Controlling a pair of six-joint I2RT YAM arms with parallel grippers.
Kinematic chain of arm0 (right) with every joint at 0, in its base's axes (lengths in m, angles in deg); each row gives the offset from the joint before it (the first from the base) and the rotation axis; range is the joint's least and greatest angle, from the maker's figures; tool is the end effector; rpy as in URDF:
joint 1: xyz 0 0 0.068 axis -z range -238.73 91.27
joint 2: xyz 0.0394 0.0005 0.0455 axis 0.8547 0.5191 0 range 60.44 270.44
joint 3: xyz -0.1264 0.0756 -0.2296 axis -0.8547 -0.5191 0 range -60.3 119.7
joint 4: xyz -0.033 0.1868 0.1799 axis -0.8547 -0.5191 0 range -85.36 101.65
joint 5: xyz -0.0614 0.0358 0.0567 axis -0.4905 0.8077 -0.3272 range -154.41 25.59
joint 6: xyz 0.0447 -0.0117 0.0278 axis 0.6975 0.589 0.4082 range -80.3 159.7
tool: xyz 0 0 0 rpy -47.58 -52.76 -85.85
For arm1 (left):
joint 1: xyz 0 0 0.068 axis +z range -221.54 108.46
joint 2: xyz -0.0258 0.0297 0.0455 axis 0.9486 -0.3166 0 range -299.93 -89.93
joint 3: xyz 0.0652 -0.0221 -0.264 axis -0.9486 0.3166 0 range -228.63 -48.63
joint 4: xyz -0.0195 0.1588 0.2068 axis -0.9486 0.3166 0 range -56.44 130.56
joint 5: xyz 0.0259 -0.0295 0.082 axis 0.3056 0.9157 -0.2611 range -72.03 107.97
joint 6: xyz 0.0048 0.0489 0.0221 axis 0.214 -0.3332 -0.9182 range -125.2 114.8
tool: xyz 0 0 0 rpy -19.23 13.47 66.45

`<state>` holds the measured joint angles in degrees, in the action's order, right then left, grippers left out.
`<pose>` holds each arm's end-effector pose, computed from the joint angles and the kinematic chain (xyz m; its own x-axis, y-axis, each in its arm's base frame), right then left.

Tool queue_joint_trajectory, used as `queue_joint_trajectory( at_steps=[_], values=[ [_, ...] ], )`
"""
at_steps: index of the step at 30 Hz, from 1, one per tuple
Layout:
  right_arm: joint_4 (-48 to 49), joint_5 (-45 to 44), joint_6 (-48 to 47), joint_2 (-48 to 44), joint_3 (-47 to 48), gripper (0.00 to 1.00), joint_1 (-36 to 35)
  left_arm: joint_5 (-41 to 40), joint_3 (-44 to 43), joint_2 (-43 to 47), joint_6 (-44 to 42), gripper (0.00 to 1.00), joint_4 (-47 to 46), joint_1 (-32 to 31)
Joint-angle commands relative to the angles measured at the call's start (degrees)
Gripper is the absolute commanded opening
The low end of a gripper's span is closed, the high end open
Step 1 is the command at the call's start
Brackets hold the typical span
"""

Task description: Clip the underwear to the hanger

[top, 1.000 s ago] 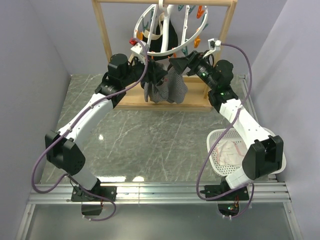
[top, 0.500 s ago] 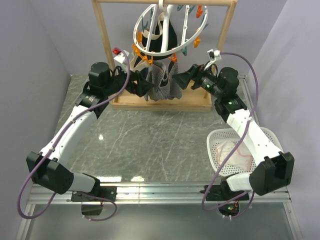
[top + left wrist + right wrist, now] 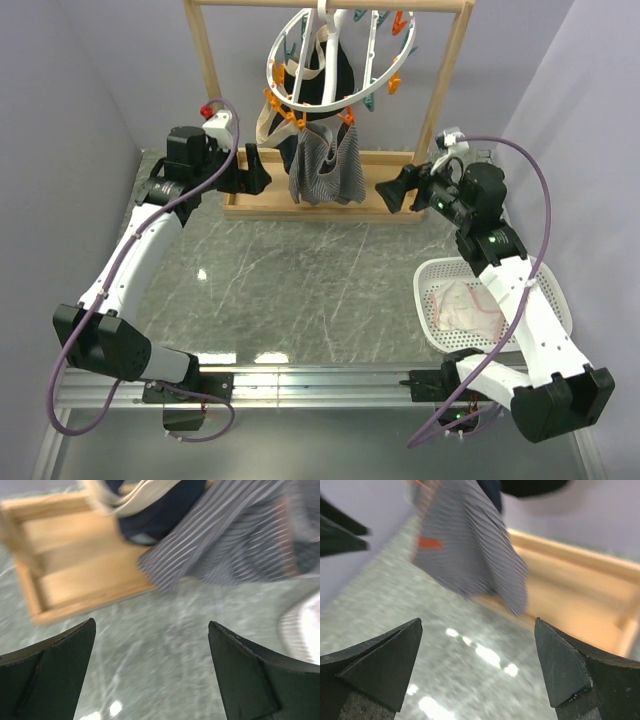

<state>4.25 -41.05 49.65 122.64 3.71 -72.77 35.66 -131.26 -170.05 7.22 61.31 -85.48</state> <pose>0.2353 0.0734 0.4043 -0.1976 0.1142 -0.9736 -0.5801 0.7870 0.2100 0.3025 -0.0864 0.3983 -0.5109 -0.0845 -0.8555 0.3955 0.8605 -0.3212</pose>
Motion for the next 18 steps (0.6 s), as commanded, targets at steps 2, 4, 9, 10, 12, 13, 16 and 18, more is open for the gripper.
queue_joint_trajectory(
  at_steps=[2,4,9,10,12,13,16,18],
  values=[
    [-5.3,-2.6,-5.5,-3.3,-5.4,1.0,2.3,-8.5,5.9,4.4,-5.1,0.99,-0.6,0.4],
    [-5.5,-3.2,-6.0,-5.0,-9.1,1.0,2.6,-11.1,9.3,5.5,-5.9,0.99,-3.3,0.4],
    [-3.2,-3.8,-6.5,-10.8,-16.9,1.0,3.0,-13.2,15.6,8.7,-6.4,0.99,-4.5,0.4],
    [-3.0,-3.8,-6.7,-11.6,-18.4,1.0,3.0,-12.9,16.7,9.4,-6.7,0.99,-5.1,0.4],
    [-3.0,-4.0,-6.7,-12.4,-19.0,1.0,3.0,-12.9,19.4,11.5,-6.5,0.99,-6.0,0.4],
    [-3.0,-4.2,-7.1,-12.7,-19.4,1.0,3.1,-13.6,20.0,12.3,-5.8,0.99,-6.5,0.4],
    [-2.7,-5.0,-7.7,-13.6,-19.7,1.0,3.4,-16.3,21.5,12.7,-2.7,0.99,-6.7,0.5],
    [-2.6,-5.3,-7.8,-14.4,-19.5,1.0,4.0,-16.6,21.5,12.8,-2.4,1.0,-5.8,0.6]
  ],
)
